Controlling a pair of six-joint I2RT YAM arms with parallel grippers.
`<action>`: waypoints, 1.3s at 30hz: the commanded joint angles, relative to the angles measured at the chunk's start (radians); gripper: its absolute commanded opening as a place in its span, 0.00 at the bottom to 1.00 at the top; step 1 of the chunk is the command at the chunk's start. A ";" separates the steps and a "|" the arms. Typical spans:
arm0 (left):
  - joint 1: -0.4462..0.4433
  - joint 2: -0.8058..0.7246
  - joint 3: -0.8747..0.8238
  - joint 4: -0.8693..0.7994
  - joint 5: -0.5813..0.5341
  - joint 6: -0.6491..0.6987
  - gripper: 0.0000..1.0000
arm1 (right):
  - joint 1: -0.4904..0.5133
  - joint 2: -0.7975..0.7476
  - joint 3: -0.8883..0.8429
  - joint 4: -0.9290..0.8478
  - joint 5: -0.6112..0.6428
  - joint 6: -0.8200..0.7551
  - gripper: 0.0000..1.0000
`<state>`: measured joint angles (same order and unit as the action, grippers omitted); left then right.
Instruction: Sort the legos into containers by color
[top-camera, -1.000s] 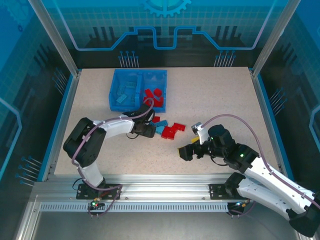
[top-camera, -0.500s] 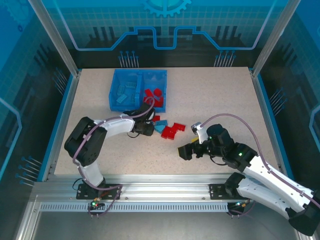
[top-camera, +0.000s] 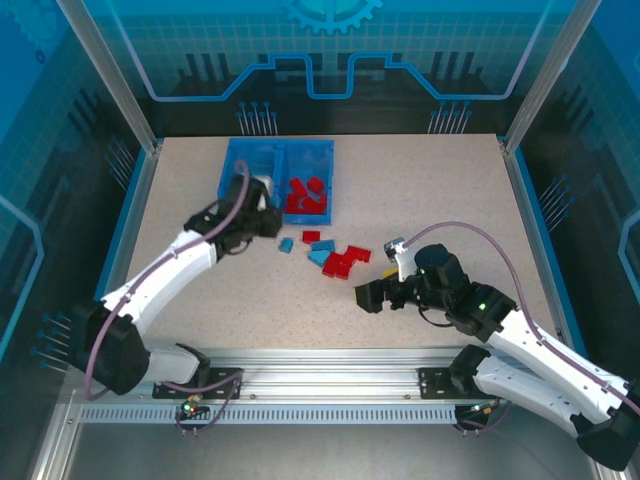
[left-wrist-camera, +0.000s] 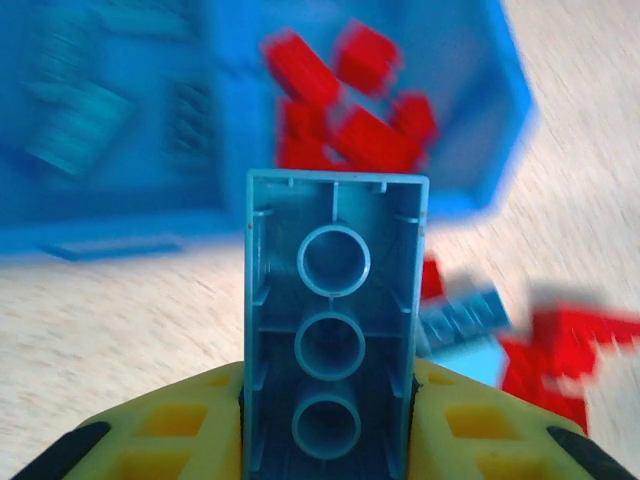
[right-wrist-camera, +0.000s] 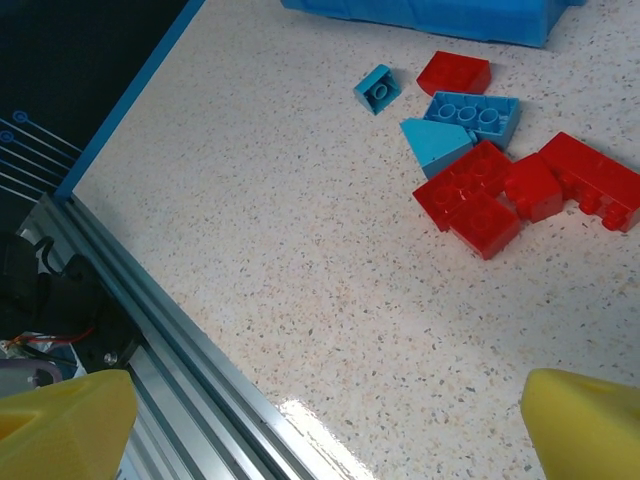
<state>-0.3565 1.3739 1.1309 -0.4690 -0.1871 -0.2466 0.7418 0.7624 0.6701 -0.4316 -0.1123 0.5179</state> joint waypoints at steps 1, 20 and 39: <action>0.107 0.145 0.146 -0.044 -0.038 -0.024 0.31 | 0.011 0.008 0.038 0.027 0.017 0.013 1.00; 0.209 0.785 0.723 -0.203 -0.045 -0.124 0.48 | 0.005 -0.025 0.098 -0.088 0.050 -0.030 1.00; -0.117 -0.215 0.078 -0.085 0.147 0.028 0.51 | -0.038 0.294 0.228 -0.133 0.257 -0.149 1.00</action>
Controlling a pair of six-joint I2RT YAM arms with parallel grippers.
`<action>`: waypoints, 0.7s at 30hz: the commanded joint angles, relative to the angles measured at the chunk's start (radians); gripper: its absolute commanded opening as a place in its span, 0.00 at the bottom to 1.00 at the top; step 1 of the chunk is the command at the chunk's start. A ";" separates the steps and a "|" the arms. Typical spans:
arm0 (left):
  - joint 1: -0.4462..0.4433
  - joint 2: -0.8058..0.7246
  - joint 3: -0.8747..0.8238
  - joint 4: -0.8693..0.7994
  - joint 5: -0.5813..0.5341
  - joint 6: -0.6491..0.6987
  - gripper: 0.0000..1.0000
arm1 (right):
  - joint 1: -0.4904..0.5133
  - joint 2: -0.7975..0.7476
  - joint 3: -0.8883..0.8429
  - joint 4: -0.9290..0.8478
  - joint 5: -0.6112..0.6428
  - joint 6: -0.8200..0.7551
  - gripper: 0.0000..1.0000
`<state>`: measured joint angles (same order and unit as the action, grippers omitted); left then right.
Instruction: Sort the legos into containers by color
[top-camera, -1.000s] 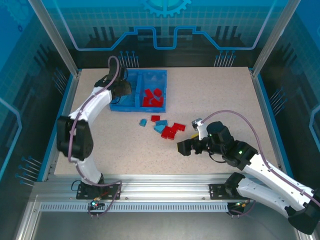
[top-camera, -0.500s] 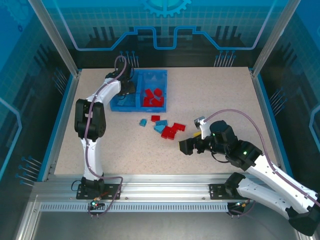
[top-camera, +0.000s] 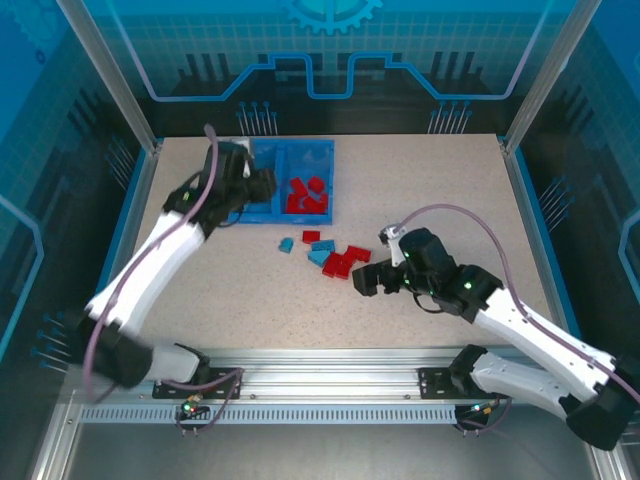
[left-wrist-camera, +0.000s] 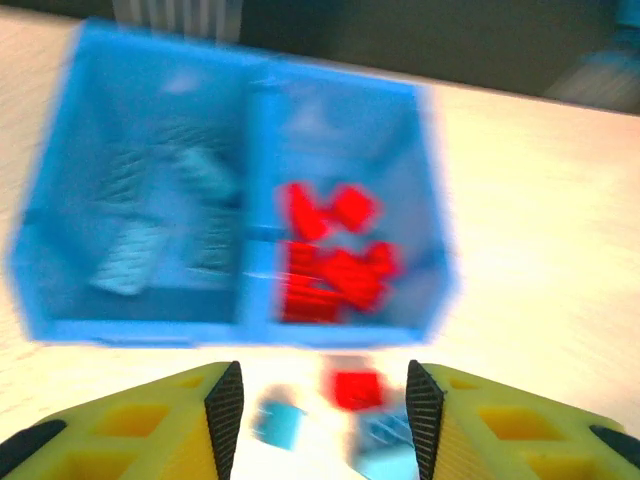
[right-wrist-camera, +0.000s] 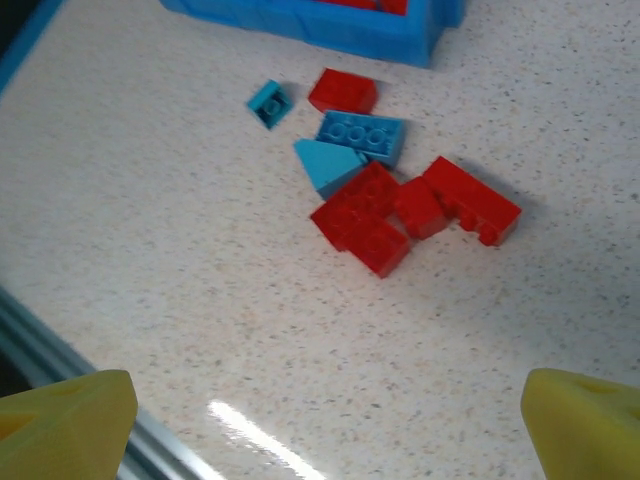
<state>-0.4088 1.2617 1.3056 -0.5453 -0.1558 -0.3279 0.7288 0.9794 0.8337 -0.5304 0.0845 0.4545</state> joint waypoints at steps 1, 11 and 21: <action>-0.095 -0.170 -0.131 -0.029 0.189 0.167 0.53 | -0.040 0.131 0.095 -0.054 0.073 -0.124 1.00; -0.164 -0.619 -0.453 -0.111 0.436 0.553 0.98 | -0.112 0.571 0.247 -0.056 0.212 -0.368 0.92; -0.162 -0.659 -0.533 -0.098 0.378 0.562 0.99 | -0.159 0.845 0.406 -0.069 0.125 -0.453 0.63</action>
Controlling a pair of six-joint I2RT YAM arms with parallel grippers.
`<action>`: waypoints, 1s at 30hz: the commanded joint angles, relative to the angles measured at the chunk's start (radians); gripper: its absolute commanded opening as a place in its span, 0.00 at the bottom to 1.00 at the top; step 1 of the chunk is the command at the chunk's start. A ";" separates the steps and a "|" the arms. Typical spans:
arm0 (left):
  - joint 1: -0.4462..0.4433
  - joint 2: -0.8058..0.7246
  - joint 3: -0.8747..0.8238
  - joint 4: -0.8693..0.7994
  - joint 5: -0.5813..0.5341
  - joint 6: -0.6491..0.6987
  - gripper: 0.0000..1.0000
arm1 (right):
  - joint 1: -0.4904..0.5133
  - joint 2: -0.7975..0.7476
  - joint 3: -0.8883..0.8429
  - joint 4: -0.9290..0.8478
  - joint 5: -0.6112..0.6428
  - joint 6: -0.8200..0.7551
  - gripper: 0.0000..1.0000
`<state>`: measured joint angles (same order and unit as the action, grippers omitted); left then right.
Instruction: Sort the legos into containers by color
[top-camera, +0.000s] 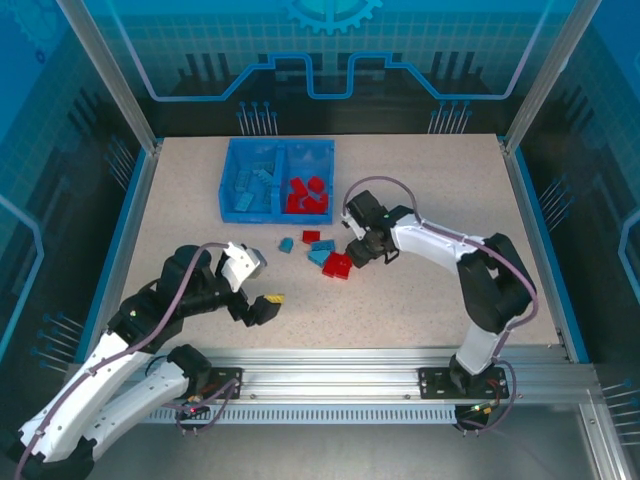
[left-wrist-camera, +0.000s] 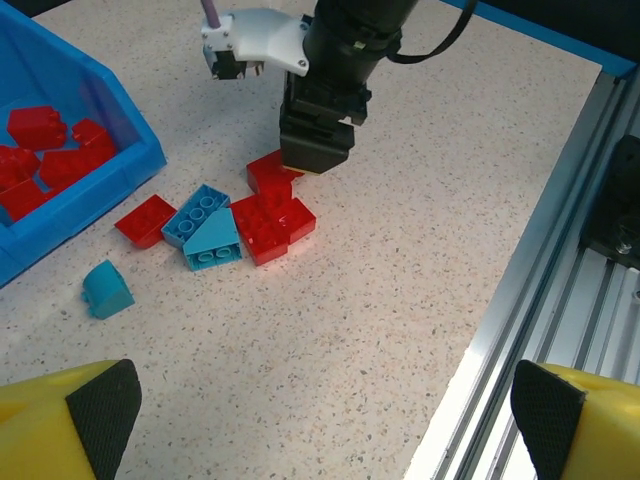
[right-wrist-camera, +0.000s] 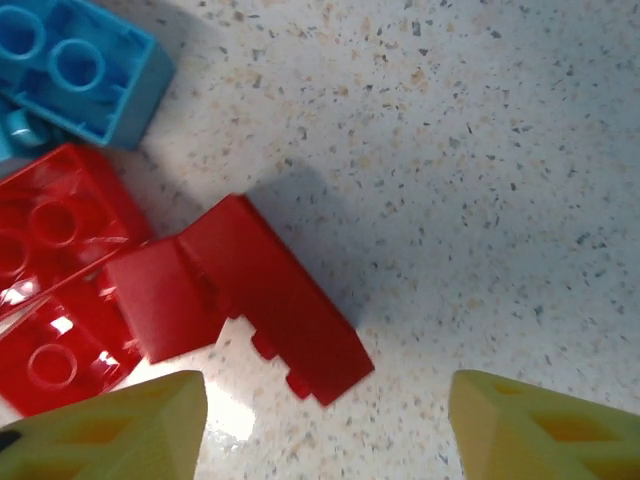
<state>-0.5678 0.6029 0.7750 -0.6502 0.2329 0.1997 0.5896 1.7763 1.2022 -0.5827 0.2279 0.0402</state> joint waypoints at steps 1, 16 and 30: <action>-0.003 0.004 -0.004 0.007 -0.005 0.032 0.99 | -0.023 0.066 0.049 -0.019 -0.031 -0.041 0.61; -0.004 0.027 -0.013 0.006 -0.038 0.043 0.99 | -0.031 0.123 0.074 -0.040 -0.127 -0.014 0.30; -0.001 -0.012 -0.010 0.015 -0.131 0.030 0.99 | 0.084 -0.227 0.116 0.048 -0.177 0.206 0.21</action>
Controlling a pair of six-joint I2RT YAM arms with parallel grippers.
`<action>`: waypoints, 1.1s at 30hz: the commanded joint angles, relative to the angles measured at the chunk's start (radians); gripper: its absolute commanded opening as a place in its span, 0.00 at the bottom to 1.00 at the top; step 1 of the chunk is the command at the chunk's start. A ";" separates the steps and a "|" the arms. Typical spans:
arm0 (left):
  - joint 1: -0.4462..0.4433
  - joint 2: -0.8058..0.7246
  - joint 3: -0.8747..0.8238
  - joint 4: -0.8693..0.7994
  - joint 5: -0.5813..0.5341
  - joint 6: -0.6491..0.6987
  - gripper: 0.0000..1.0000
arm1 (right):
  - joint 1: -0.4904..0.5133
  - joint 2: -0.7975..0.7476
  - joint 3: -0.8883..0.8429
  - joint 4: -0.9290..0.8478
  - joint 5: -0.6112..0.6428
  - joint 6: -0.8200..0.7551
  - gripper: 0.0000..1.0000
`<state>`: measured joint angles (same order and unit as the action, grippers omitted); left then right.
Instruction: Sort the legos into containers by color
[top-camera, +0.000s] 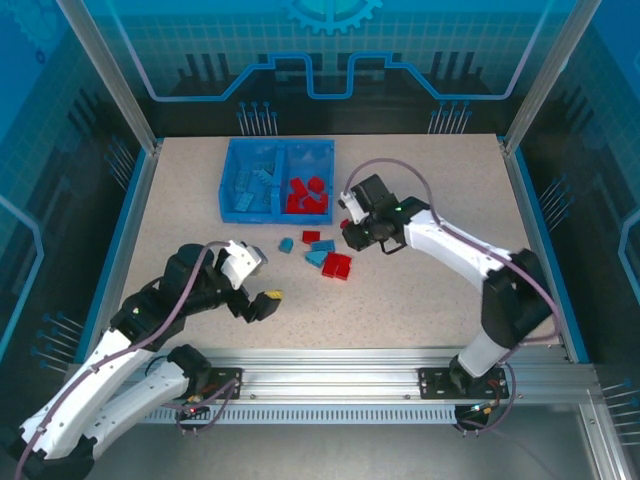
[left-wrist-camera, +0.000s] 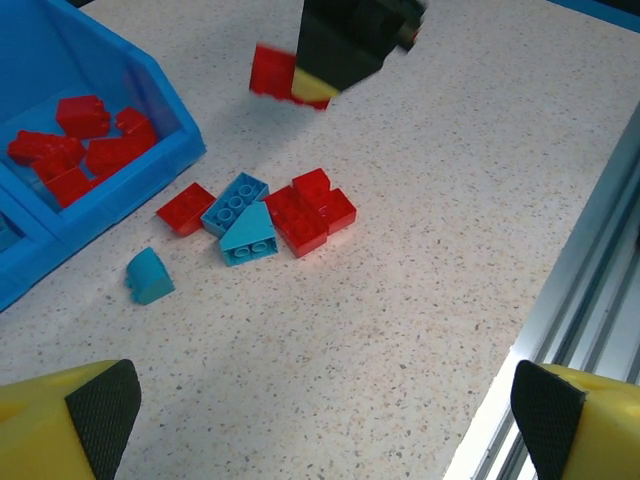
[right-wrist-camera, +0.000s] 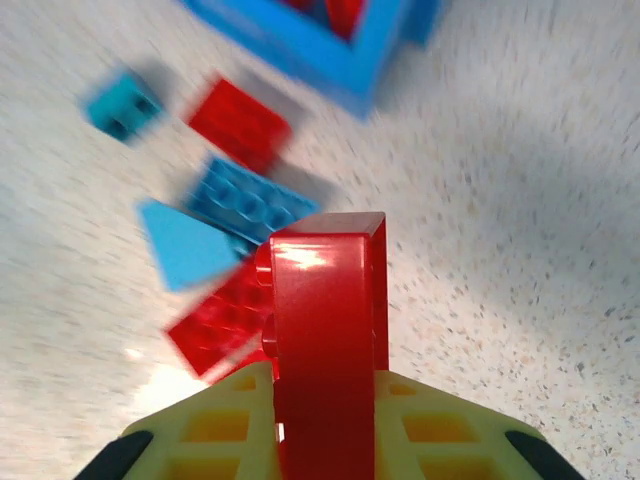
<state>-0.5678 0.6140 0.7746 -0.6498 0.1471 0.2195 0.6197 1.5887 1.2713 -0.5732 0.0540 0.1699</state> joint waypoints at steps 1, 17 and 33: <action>0.000 -0.033 -0.012 0.018 -0.059 0.008 0.99 | 0.084 -0.037 0.082 0.043 0.045 0.078 0.22; 0.005 -0.069 -0.018 0.020 -0.166 -0.013 0.99 | 0.050 0.705 1.022 -0.059 0.403 -0.032 0.21; 0.008 -0.072 -0.030 0.024 -0.185 -0.013 0.99 | -0.020 1.093 1.454 -0.050 0.355 -0.252 0.36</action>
<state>-0.5655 0.5461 0.7609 -0.6460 -0.0143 0.2092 0.5930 2.6884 2.6675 -0.6506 0.4259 -0.0307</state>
